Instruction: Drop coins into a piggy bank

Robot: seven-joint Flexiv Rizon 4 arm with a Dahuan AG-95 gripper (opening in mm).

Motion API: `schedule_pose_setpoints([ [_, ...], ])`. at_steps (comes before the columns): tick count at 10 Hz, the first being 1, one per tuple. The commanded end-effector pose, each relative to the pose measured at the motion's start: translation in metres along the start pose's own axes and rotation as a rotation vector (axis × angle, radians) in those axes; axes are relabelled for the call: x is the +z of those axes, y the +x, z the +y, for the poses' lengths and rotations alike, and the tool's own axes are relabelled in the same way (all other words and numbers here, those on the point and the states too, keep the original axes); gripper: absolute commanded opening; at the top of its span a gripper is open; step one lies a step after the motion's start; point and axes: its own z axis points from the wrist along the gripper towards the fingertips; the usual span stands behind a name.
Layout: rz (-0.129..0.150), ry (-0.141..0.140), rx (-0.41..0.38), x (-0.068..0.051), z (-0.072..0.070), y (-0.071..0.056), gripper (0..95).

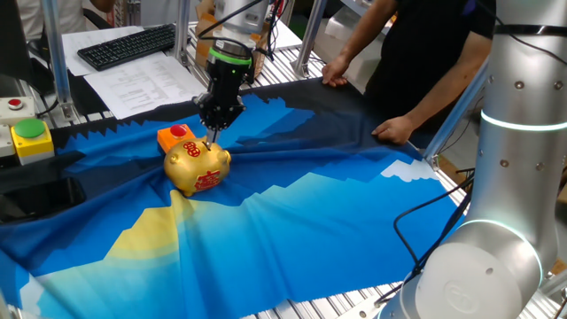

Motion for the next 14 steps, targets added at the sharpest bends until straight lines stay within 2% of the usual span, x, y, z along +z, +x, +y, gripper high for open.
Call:
schedule_pose_setpoints([
  [1,-0.009,0.000,-0.005,0.003,0.000,0.000,0.0],
  [4,-0.012,0.007,-0.004,0.005,0.002,0.001,0.0],
  [5,-0.013,0.009,0.001,0.005,0.003,0.001,38.0],
  [9,-0.012,0.012,0.010,0.006,0.003,0.001,38.0],
  [11,-0.010,0.013,0.040,0.002,0.007,0.004,0.0],
  [12,-0.006,0.015,0.054,-0.002,0.008,0.007,0.0],
  [14,-0.006,0.038,0.077,-0.015,0.011,0.018,0.0],
])
